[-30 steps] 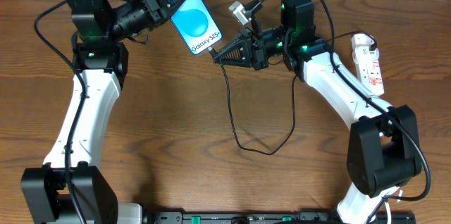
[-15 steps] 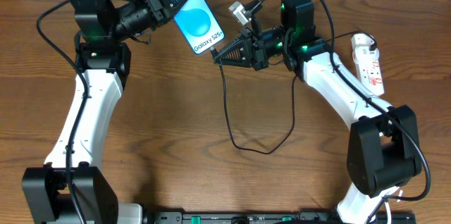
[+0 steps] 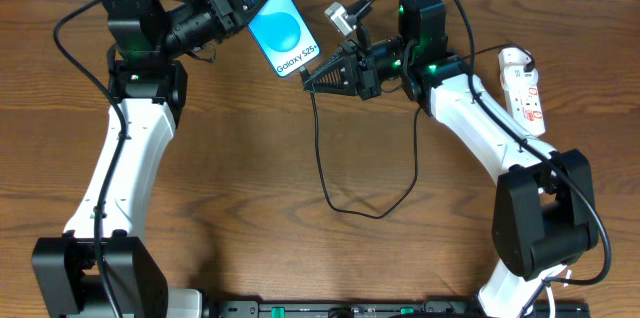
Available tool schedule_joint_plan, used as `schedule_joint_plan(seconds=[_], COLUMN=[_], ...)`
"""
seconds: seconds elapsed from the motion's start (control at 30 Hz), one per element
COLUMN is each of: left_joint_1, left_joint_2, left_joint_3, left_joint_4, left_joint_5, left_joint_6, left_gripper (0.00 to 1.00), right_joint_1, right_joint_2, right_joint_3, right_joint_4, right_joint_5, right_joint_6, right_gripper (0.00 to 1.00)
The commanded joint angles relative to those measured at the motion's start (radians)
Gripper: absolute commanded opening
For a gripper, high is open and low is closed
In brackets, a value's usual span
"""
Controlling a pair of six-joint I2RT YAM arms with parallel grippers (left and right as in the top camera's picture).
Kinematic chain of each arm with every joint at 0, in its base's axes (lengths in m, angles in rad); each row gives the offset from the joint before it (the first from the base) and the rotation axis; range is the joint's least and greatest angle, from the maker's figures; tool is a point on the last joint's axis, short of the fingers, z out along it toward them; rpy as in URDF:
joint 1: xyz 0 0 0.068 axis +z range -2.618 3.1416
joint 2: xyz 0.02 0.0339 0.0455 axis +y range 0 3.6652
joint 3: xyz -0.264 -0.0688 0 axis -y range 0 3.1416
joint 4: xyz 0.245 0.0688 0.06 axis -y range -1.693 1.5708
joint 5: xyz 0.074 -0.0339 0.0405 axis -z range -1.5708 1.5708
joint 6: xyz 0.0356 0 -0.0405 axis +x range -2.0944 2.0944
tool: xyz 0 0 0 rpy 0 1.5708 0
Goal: Plug charger to phone and switch on socket
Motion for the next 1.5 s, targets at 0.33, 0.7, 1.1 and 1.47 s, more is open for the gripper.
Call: schedule_joint_plan(seconds=[0.33,0.7,1.1,1.47], left_joint_1=[-0.028,-0.028,-0.028,-0.028], left_joint_2=[-0.018,-0.018,-0.018,-0.018], left_joint_3=[0.013,0.013,0.013,0.013], left_joint_4=[0.003,0.003,0.004,0.004], left_joint_5=[0.143,0.179,0.171,0.159], left_joint_6=[0.054,0.054,0.054,0.054], left_gripper=[0.07,0.07,0.07,0.07], right_joint_1=[-0.001,-0.002,-0.002,-0.002], right_joint_2=[-0.023,-0.023,-0.023,-0.023], right_joint_3=[0.014,0.014,0.014,0.014], right_joint_4=[0.004,0.004,0.004,0.004], right_joint_5=[0.038,0.037,0.037,0.039], right_joint_6=[0.018,0.026,0.026,0.041], right_gripper=[0.01,0.01,0.01,0.01])
